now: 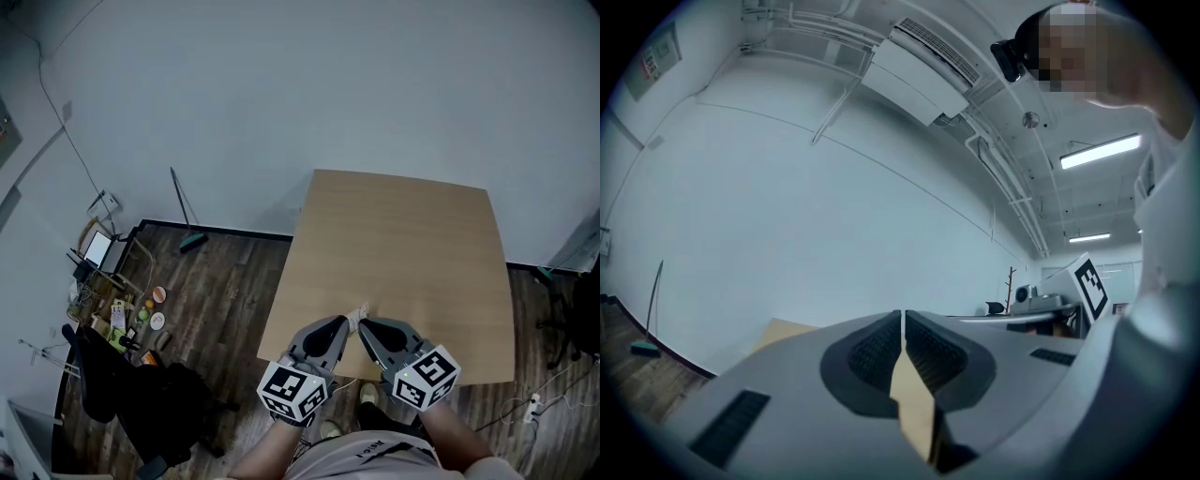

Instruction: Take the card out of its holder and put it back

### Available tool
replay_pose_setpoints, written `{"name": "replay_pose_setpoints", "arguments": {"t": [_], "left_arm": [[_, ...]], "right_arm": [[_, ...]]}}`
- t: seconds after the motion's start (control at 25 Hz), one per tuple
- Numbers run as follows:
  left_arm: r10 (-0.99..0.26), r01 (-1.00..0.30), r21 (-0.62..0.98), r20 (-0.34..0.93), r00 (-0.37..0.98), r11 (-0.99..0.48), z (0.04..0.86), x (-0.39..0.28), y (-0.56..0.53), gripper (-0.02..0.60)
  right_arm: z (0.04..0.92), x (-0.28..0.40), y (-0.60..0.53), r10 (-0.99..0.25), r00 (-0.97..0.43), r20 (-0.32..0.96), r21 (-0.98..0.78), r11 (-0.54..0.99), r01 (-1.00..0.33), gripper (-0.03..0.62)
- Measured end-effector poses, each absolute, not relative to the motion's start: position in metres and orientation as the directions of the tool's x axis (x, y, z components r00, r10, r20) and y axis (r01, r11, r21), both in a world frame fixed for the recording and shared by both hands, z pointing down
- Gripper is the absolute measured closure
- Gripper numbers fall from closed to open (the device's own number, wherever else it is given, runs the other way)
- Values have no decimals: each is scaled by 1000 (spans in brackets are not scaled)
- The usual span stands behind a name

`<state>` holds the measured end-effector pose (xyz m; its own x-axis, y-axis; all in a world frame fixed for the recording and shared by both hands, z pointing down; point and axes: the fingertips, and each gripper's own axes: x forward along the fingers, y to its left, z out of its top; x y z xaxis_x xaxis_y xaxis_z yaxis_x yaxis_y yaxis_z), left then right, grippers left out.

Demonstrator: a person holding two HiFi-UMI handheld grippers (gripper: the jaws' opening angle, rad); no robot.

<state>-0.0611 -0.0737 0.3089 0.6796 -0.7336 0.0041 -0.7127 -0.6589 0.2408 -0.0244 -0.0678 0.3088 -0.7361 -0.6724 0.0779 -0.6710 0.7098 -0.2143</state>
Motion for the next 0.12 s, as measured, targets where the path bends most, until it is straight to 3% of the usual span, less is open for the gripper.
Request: {"name": "replay_pose_setpoints", "arguments": {"t": [0.12], "left_arm": [[-735,-714,238,1,678,-658,308,-64,-75,555]], "right_arm": [[308,-27,-69,-673,-735,75,-210,710,-672,582]]}}
